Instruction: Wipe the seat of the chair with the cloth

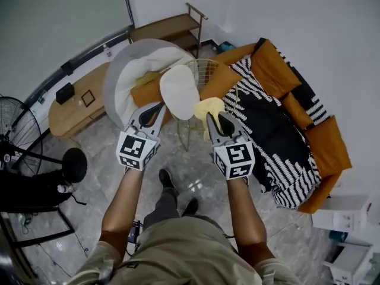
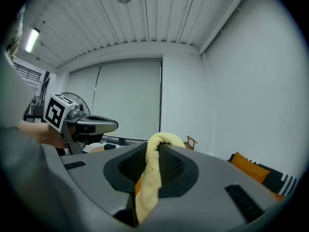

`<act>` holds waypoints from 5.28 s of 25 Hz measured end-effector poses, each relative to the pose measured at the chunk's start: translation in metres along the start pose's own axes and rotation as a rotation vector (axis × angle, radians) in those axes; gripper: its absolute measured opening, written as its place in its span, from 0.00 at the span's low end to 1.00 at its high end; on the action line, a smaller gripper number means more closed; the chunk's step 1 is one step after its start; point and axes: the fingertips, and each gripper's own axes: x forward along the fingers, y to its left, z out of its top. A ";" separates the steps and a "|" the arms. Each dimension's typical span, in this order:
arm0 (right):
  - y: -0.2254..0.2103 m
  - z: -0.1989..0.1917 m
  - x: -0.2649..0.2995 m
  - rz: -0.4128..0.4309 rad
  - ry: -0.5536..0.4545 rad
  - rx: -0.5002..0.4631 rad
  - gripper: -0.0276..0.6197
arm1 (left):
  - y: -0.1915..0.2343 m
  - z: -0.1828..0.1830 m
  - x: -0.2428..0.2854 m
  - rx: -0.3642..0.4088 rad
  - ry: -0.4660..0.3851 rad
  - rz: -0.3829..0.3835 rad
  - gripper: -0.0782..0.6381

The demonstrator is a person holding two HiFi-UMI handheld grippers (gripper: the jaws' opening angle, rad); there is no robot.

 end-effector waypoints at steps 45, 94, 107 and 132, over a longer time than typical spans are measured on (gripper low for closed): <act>-0.174 -0.084 0.389 0.009 0.163 0.144 0.14 | 0.255 -0.148 0.287 -0.133 0.167 0.044 0.13; 0.024 -0.353 0.536 0.570 0.364 0.175 0.14 | 0.260 -0.400 0.291 -0.286 0.359 0.235 0.13; -0.126 -0.404 0.581 0.273 0.416 0.213 0.14 | 0.249 -0.409 0.306 -0.302 0.375 0.219 0.13; -0.002 -0.424 0.519 0.602 0.492 0.114 0.14 | 0.238 -0.417 0.304 -0.300 0.387 0.216 0.13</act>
